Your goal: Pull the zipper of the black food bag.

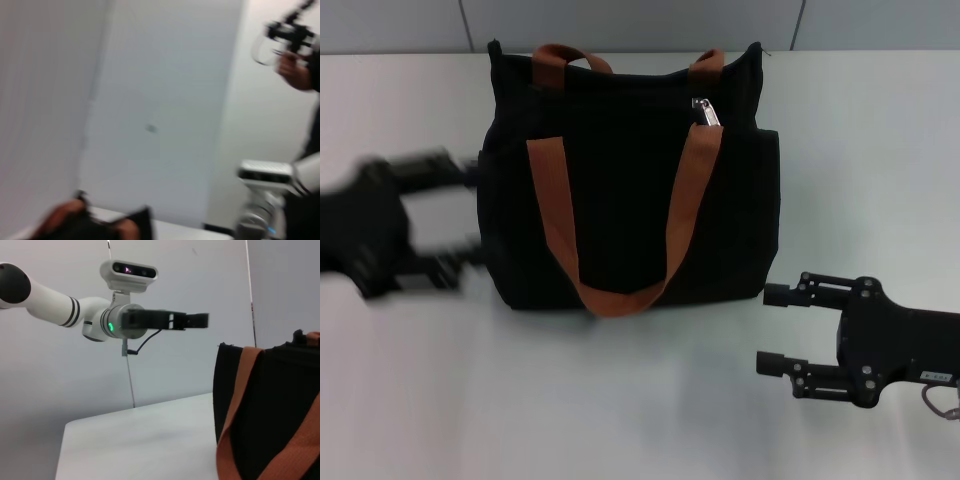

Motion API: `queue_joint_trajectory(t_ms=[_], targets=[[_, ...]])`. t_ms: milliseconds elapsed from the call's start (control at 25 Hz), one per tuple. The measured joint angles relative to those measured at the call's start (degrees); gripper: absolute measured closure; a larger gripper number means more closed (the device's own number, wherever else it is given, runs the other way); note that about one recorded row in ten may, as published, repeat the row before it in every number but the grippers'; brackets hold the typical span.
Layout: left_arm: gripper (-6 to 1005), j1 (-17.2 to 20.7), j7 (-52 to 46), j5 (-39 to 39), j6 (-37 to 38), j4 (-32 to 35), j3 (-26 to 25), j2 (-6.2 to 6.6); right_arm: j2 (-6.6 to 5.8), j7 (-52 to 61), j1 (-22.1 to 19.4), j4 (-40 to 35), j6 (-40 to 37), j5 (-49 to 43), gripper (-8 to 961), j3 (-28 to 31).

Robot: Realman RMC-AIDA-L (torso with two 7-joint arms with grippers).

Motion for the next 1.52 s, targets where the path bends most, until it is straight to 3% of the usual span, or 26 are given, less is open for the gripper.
queue_joint_trajectory(t_ms=[160,440,1520], targets=[[224,0.76,8.38,1.44,-0.9,-2.95,7.16,-2.87,0.0,-0.1,0.7,0.53,0.15,-0.81,183,-0.62],[215,1.96,14.53,7.9,-7.49,-5.43,7.65,-6.48,0.16,-1.42,1.36,2.01,1.08,-1.51,169,-2.94],[215,2.67,19.02,9.78,-9.48,-8.51,7.8,-6.9,0.53,-4.68,2.88,4.78,3.22,-0.95,133,-5.0]])
